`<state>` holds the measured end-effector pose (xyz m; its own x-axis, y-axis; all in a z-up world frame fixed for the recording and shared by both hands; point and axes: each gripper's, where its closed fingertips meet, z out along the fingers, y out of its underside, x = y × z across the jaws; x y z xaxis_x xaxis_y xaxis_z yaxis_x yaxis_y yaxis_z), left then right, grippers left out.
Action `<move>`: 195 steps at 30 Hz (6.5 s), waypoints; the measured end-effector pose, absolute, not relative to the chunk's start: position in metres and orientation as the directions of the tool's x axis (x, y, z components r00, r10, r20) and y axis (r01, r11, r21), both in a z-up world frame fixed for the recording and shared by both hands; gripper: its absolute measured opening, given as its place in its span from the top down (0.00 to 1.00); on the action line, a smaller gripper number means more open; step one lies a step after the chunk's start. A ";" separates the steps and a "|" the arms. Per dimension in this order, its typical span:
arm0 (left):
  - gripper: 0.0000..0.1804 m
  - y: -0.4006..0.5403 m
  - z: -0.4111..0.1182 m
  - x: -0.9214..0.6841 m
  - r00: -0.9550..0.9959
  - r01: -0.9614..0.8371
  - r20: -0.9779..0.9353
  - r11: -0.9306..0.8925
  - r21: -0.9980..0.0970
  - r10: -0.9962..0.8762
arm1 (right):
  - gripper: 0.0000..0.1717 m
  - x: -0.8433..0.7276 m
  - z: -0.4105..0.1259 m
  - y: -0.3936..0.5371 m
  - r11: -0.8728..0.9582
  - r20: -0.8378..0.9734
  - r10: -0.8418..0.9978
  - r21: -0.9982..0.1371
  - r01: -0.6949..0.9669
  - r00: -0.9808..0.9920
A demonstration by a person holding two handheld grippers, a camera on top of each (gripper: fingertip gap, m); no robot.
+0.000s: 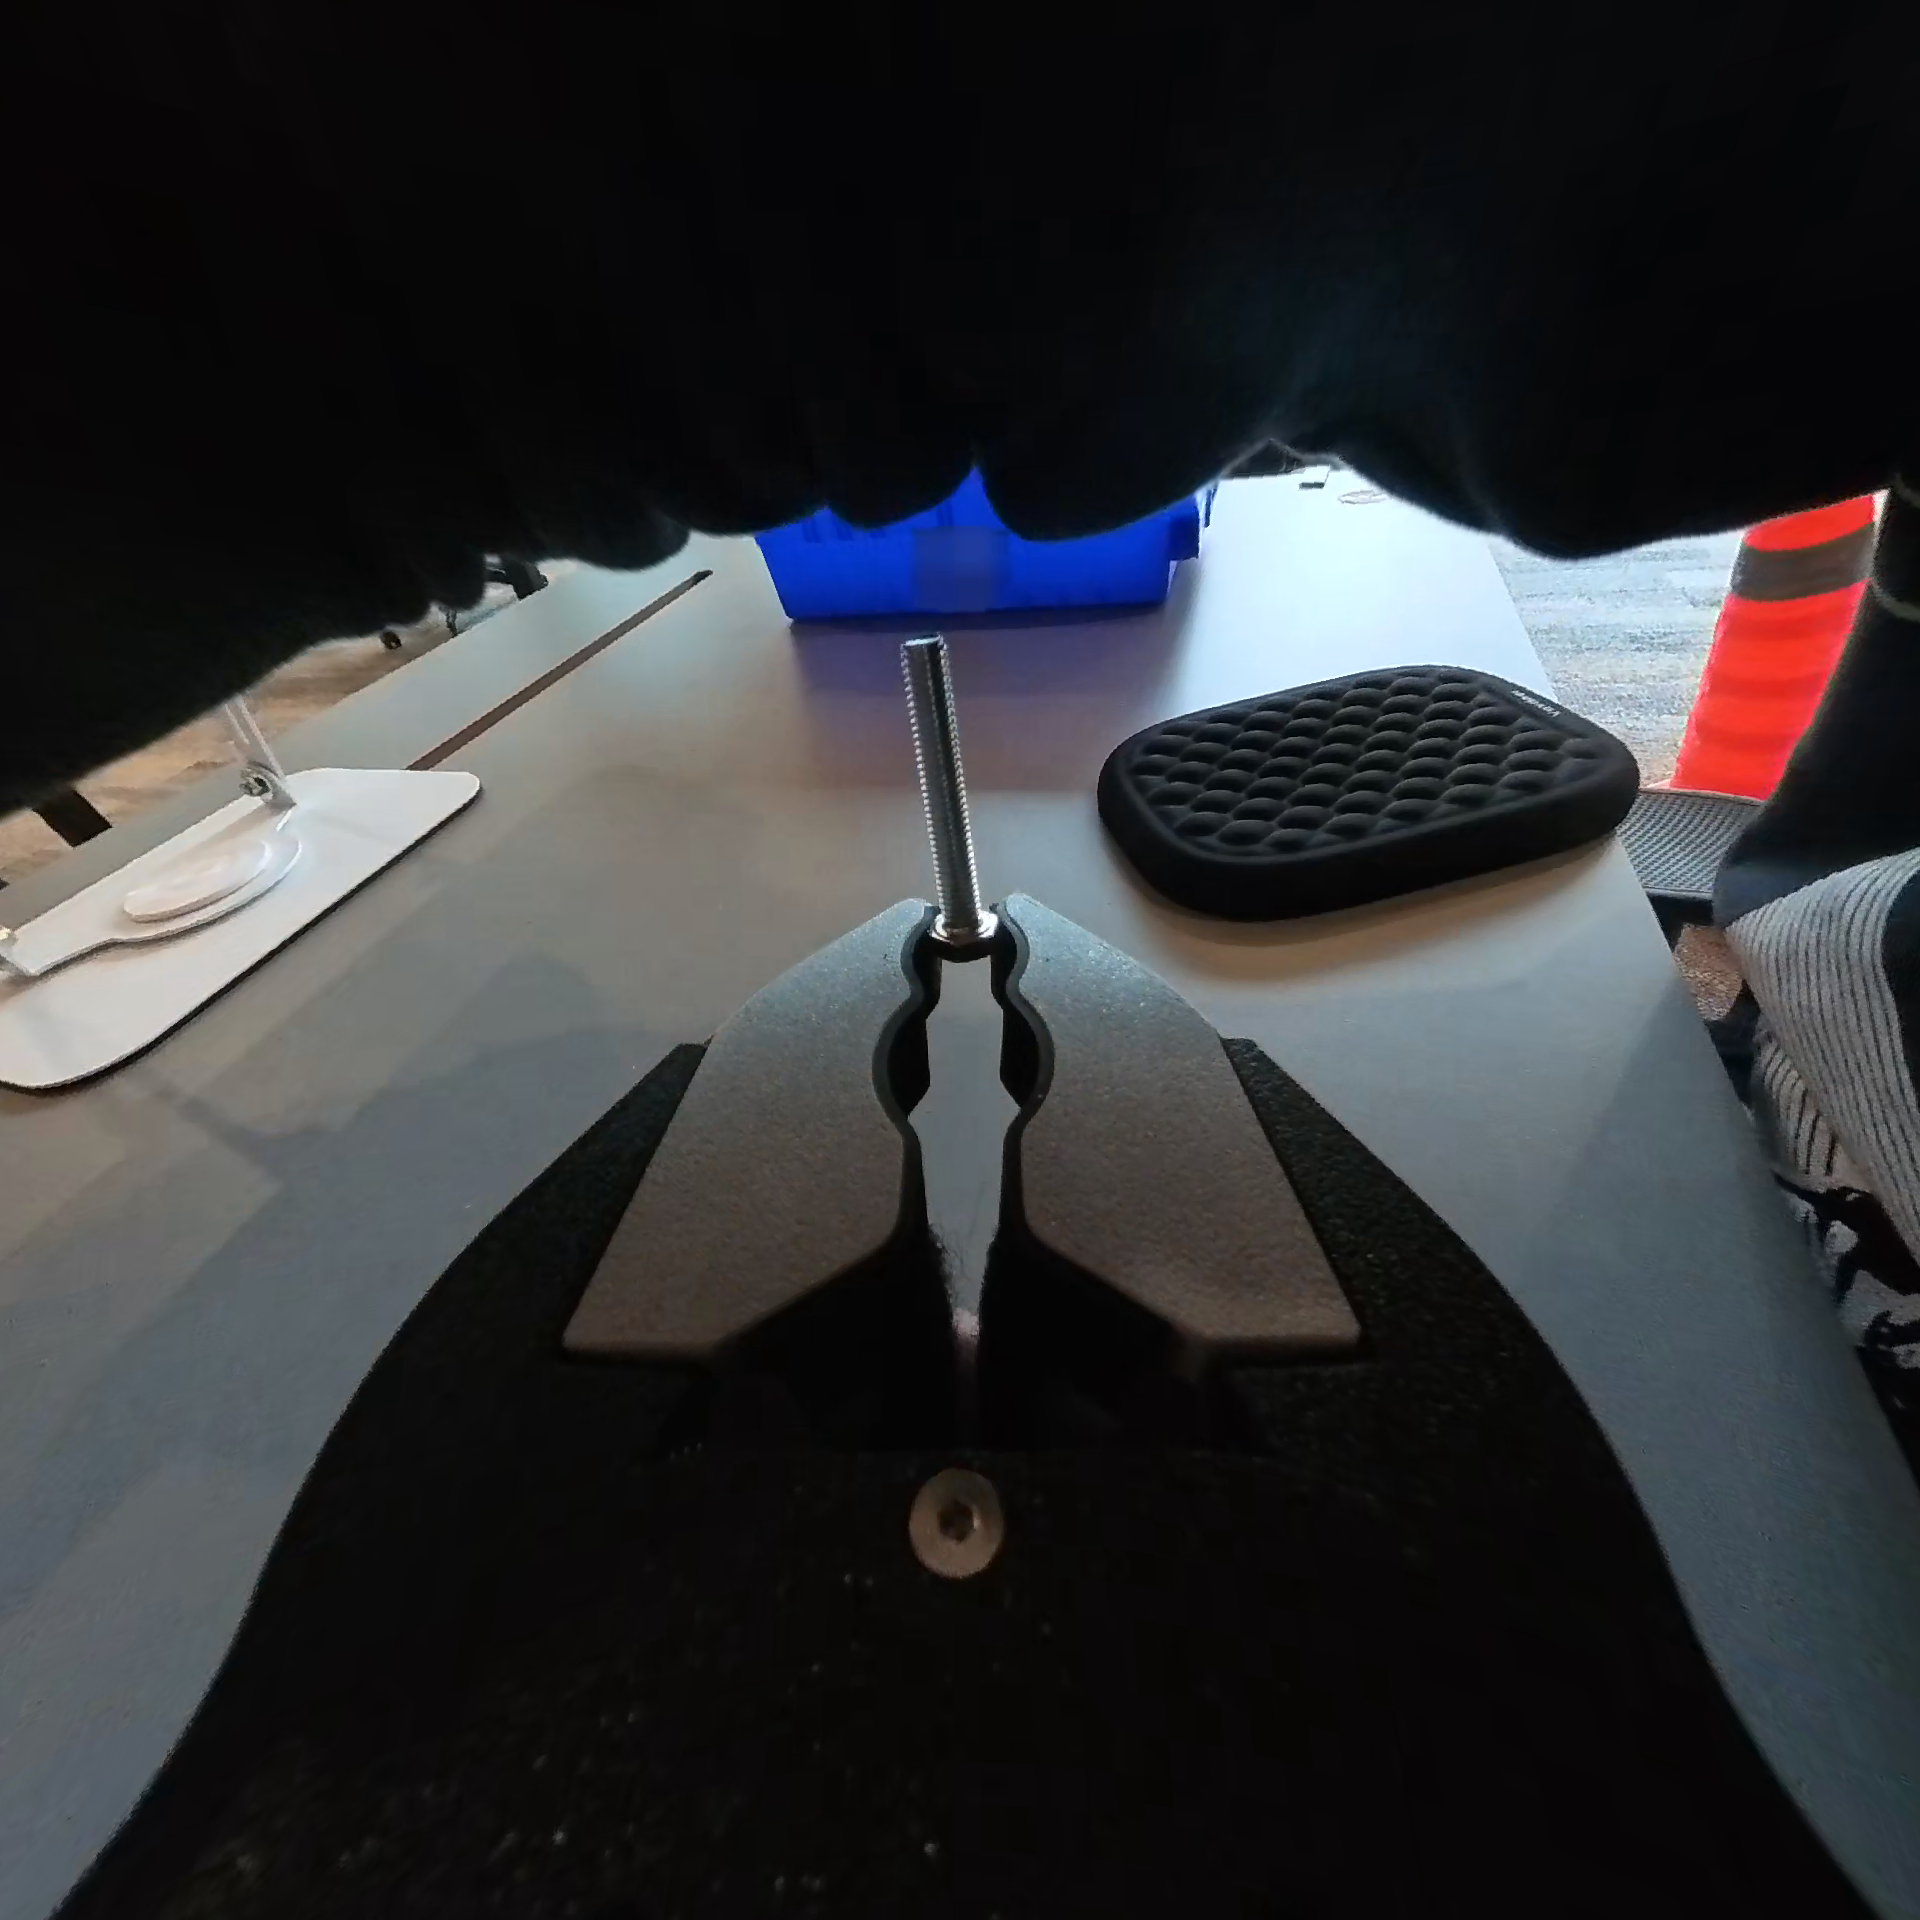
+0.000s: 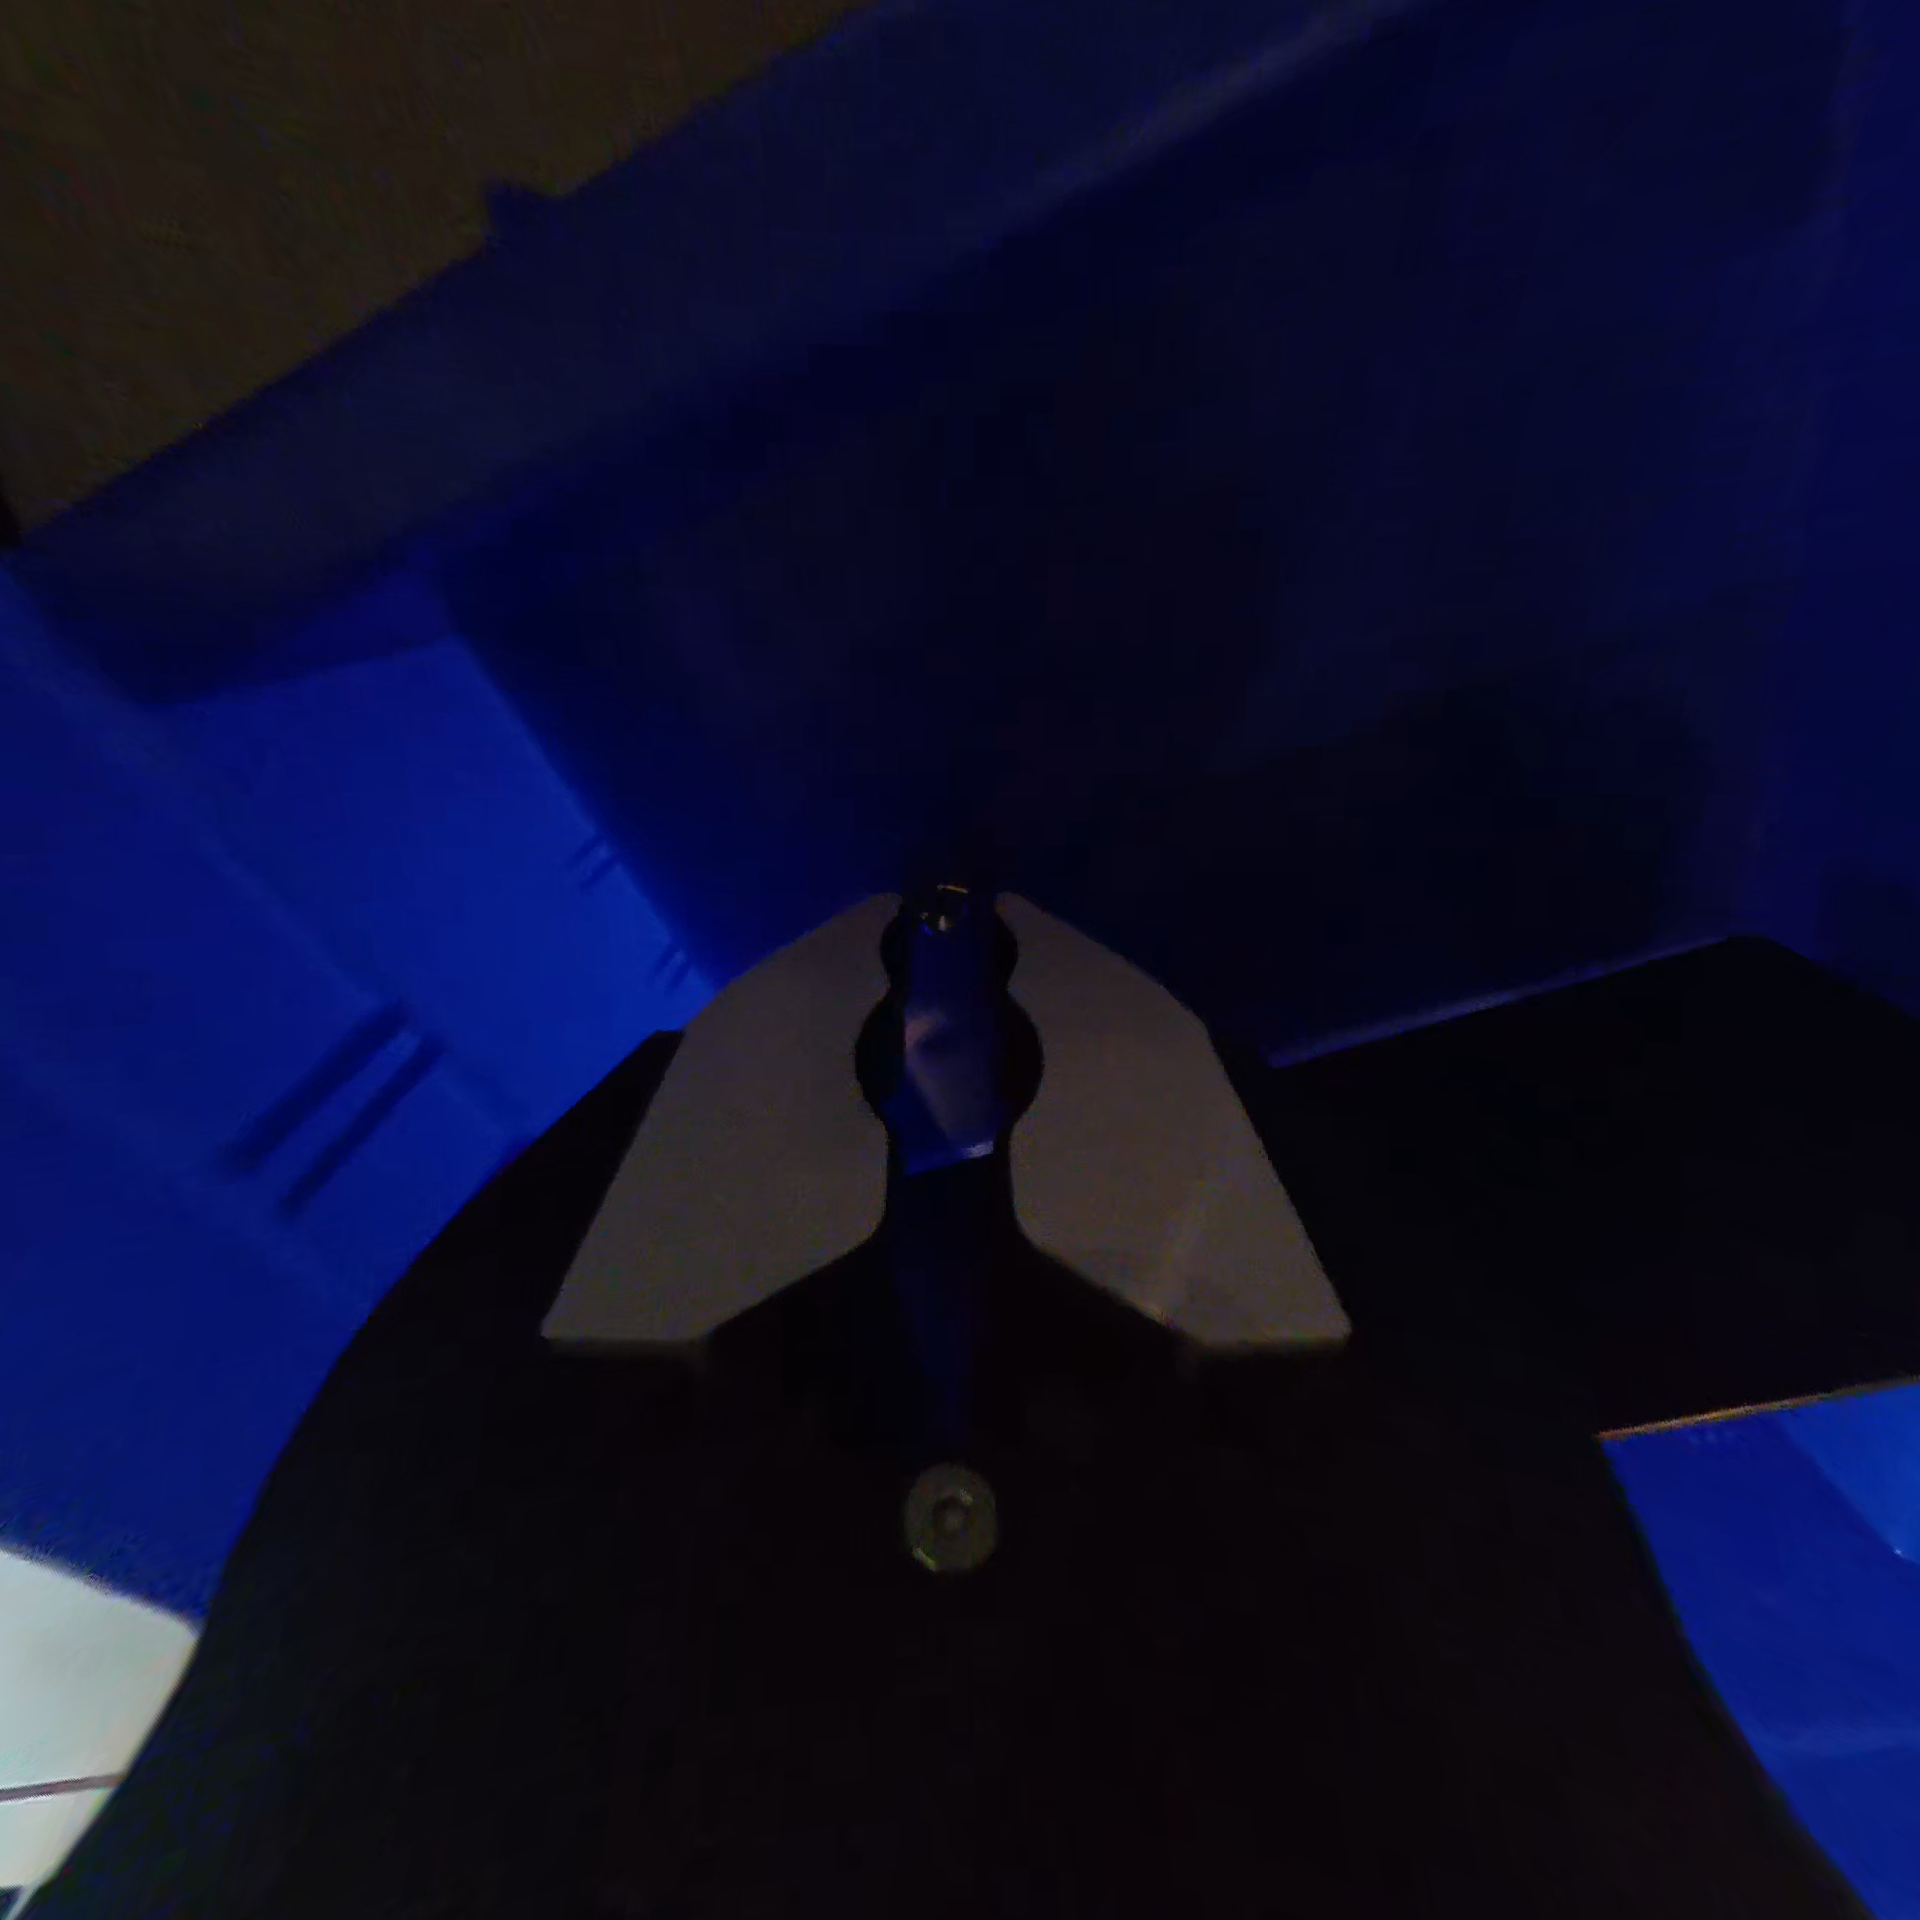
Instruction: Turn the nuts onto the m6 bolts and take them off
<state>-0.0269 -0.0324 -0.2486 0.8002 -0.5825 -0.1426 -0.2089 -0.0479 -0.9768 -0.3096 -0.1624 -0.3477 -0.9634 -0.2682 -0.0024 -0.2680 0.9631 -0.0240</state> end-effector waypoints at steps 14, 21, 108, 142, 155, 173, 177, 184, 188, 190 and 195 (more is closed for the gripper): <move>0.96 -0.031 -0.248 -0.031 0.809 -0.186 -0.126 -0.047 -0.981 -0.574 | 0.95 -0.277 -0.239 -0.163 0.942 0.164 -0.194 -0.243 -0.231 -0.967; 0.96 -0.033 -0.245 -0.032 0.802 -0.152 -0.103 -0.033 -0.988 -0.589 | 0.95 -0.198 -0.154 -0.123 0.934 0.273 -0.134 -0.287 -0.214 -0.953; 0.96 -0.032 -0.248 -0.034 0.782 -0.093 -0.030 -0.068 -0.993 -0.623 | 0.94 -0.057 -0.203 -0.052 0.943 0.010 0.323 -0.096 0.320 -0.946; 0.95 -0.030 -0.250 -0.033 0.783 -0.108 -0.036 -0.079 -0.991 -0.621 | 0.85 -0.060 -0.192 -0.047 0.972 0.172 -0.109 -0.186 -0.141 -0.979; 0.95 -0.031 -0.251 -0.031 0.770 -0.120 -0.043 -0.078 -0.990 -0.637 | 0.86 -0.047 -0.194 -0.057 0.950 -0.006 -0.205 -0.242 -0.198 -0.979; 0.95 -0.031 -0.252 -0.031 0.771 -0.116 -0.036 -0.085 -0.990 -0.636 | 0.95 -0.050 -0.204 -0.053 0.977 -0.011 -0.133 -0.170 -0.129 -0.991; 0.96 -0.030 -0.253 -0.032 0.780 -0.119 -0.037 -0.090 -0.989 -0.624 | 0.95 -0.051 -0.206 -0.050 0.991 -0.008 0.002 -0.134 0.003 -1.000; 0.96 -0.030 -0.250 -0.034 0.786 -0.108 -0.037 -0.079 -0.991 -0.617 | 0.94 -0.053 -0.203 -0.052 0.970 0.015 0.188 -0.161 0.183 -0.982; 0.96 -0.029 -0.249 -0.036 0.798 -0.106 -0.044 -0.069 -0.992 -0.601 | 0.94 -0.056 -0.202 -0.052 0.927 -0.010 0.310 -0.220 0.304 -0.951; 0.96 -0.029 -0.247 -0.037 0.804 -0.099 -0.044 -0.060 -0.993 -0.593 | 0.94 -0.058 -0.200 -0.053 0.899 -0.022 0.365 -0.252 0.358 -0.931; 0.96 -0.030 -0.242 -0.039 0.809 -0.090 -0.057 -0.027 -0.996 -0.585 | 0.87 -0.054 -0.195 -0.055 0.878 -0.039 0.357 -0.327 0.349 -0.933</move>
<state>-0.0394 -0.0303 -0.2422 0.8093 -0.5847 -0.0569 -0.0898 -0.0275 -0.9956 -0.0540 -0.0546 -0.1953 -0.9334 0.3567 -0.0393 0.3493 0.8780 -0.3274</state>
